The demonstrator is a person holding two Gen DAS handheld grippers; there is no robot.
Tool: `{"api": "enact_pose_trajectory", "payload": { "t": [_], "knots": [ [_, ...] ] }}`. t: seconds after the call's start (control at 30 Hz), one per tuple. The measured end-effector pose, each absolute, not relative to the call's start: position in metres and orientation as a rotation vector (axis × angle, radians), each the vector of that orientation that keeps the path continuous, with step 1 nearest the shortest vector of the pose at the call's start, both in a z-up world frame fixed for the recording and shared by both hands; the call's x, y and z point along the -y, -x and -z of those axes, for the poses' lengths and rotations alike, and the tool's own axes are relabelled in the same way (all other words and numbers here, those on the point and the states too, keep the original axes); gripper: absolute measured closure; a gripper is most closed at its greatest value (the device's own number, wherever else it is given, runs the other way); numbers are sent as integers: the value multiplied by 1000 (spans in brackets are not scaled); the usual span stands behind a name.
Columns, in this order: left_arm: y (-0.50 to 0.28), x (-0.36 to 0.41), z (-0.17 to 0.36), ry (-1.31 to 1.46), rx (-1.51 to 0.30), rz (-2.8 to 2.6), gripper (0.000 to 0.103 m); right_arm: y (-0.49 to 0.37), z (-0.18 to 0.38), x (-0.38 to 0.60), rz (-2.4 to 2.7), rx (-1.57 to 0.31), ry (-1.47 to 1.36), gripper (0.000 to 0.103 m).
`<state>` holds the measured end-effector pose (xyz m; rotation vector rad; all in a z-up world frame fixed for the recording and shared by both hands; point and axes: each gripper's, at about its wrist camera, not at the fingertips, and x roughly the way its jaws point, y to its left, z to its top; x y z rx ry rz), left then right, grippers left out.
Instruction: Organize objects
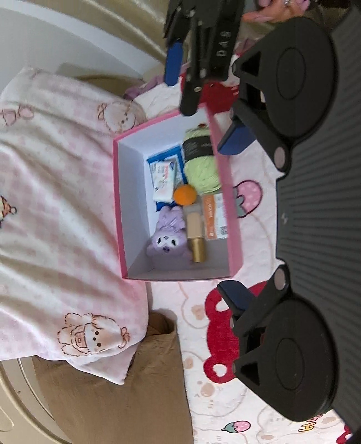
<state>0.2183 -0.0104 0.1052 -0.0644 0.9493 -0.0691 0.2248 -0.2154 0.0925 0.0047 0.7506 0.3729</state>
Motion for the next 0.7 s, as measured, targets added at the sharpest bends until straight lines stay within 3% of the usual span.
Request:
{"api": "enact_pose_trajectory", "payload": {
  "t": [0.07,0.7],
  "knots": [
    [-205,9,-108,73,-942,61,5,-213,-98,216,-368,-733,-17,30],
    [-142,-10,-97,79,-946,-31,5,-153,-104,210,-250,-814,3,19]
  ]
}}
